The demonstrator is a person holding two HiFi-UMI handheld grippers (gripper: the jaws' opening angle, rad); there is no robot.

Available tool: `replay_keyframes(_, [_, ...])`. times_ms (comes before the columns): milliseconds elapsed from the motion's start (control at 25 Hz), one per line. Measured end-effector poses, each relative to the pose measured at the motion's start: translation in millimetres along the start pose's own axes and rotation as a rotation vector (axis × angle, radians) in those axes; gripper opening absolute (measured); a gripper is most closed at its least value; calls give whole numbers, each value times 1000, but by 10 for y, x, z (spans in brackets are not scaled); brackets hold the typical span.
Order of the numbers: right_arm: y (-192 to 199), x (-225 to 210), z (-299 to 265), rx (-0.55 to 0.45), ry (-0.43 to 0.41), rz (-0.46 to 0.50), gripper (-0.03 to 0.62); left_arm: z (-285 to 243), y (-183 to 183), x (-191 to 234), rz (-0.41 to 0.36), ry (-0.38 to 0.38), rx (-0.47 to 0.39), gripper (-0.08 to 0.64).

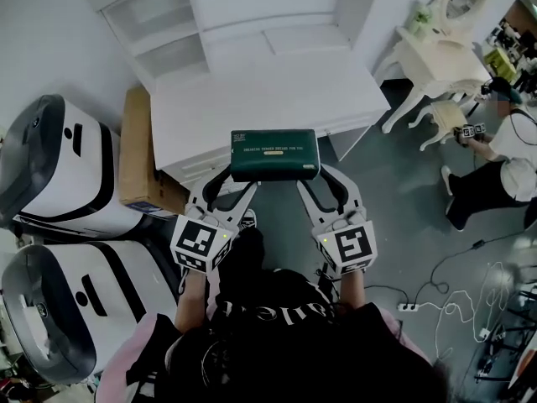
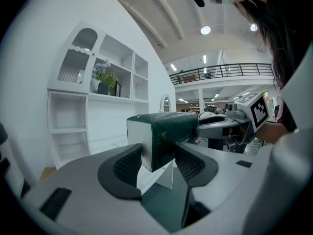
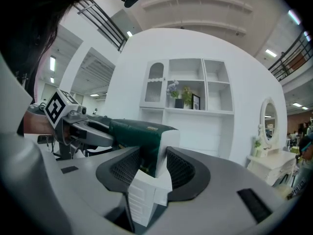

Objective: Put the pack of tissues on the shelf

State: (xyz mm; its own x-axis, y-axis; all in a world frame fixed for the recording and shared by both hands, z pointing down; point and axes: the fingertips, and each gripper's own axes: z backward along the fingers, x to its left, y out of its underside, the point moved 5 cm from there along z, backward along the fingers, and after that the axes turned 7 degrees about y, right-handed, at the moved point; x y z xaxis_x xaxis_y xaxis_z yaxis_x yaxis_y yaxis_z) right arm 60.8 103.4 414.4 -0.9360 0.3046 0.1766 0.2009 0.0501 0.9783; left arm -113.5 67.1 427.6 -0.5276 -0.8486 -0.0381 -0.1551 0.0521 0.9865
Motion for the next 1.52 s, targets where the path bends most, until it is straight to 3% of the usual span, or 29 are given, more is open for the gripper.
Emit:
replay_keyframes(360, [-254,-332,-1140,13,36,10,195,-602,-216,1100,-7,37,-23,209])
replay_keyframes(800, [-446,-509,-2179,15,85,20,195,-1040,-358,2151,-24,75,-61,209])
replay_keyframes(1240, [-459,-937,-2693,10,88,36,195,-1572,-440,2542,-8,74,-64,208])
replay_keyframes(1520, [-443,-1548,-3096,-16,-5,25,195,-2114,-621,2669,-27,-22,-57,209])
